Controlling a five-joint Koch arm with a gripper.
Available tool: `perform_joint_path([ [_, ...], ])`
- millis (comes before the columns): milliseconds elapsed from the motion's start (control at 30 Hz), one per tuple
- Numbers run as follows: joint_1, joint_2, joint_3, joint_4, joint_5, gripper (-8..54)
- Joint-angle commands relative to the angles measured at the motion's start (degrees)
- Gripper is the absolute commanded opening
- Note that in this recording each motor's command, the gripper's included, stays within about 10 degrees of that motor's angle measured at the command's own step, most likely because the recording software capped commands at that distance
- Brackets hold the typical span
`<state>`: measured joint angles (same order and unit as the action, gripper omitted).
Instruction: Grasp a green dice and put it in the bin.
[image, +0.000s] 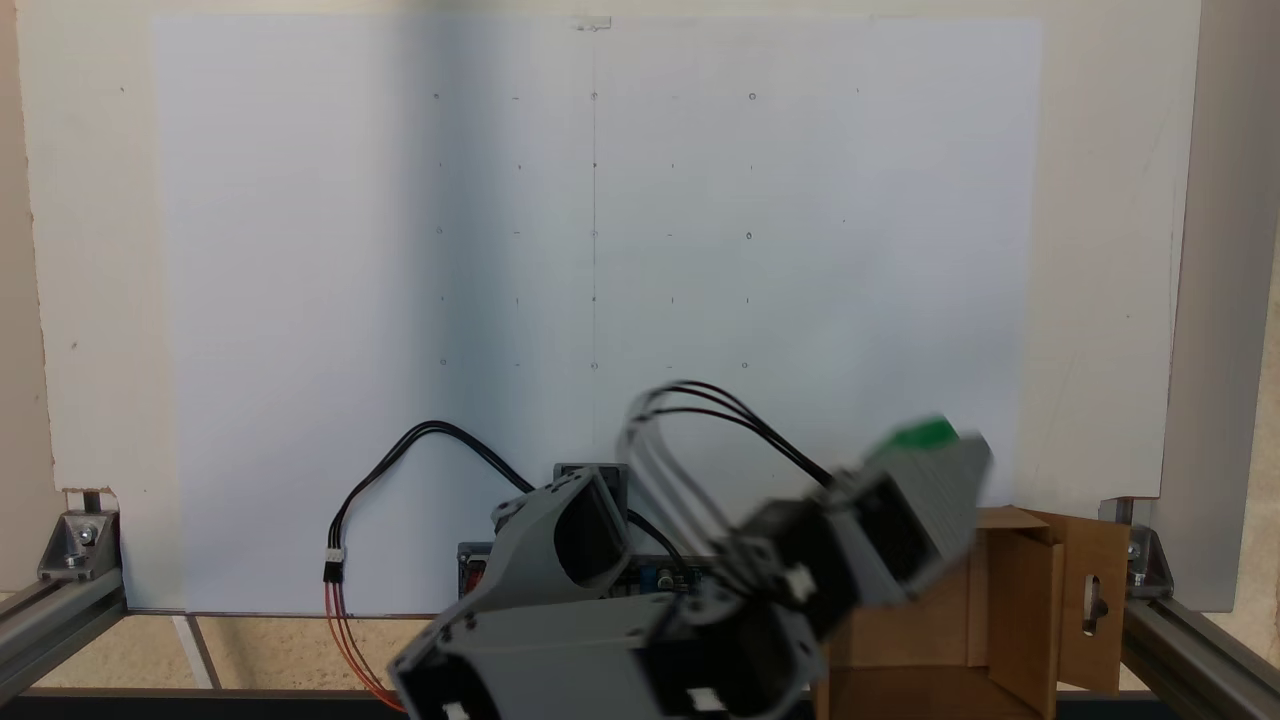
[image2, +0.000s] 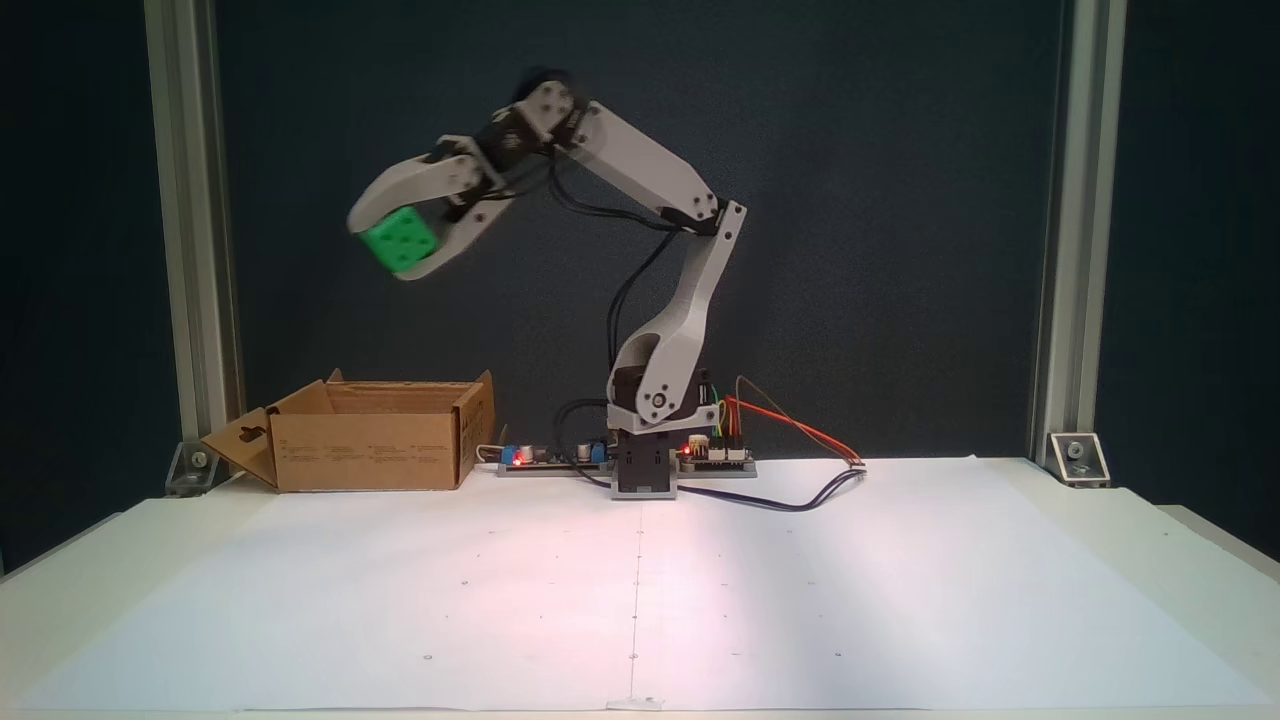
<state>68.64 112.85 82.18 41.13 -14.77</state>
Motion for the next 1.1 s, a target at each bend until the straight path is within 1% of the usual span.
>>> perform_joint_path([
  [0,9.12,-2.11,-4.04,-0.35,-7.56,11.5],
  [100,21.43,-5.98,-4.04,-0.35,-11.69,11.5],
  [267,30.23,-14.59,-4.04,0.18,-15.56,11.5],
  [367,32.08,-19.25,-3.60,5.27,-19.07,11.5],
  [467,31.90,-24.79,-0.35,5.54,-19.78,11.5],
  [667,31.90,-28.04,-0.09,3.52,-19.86,11.5],
  [700,31.90,-28.30,-0.09,3.34,-19.78,12.6],
  [733,31.99,-28.74,0.09,3.60,-19.69,22.1],
  [767,32.08,-29.09,0.62,3.69,-19.69,28.0],
  [800,32.34,-29.18,1.05,3.69,-19.60,32.9],
  [833,32.43,-29.53,1.49,3.69,-19.60,35.8],
  [867,32.52,-29.53,1.58,3.60,-19.51,38.1],
  [1000,32.78,-29.44,1.23,0.88,-18.37,38.1],
  [1067,32.78,-29.18,0.18,-1.49,-13.45,38.1],
])
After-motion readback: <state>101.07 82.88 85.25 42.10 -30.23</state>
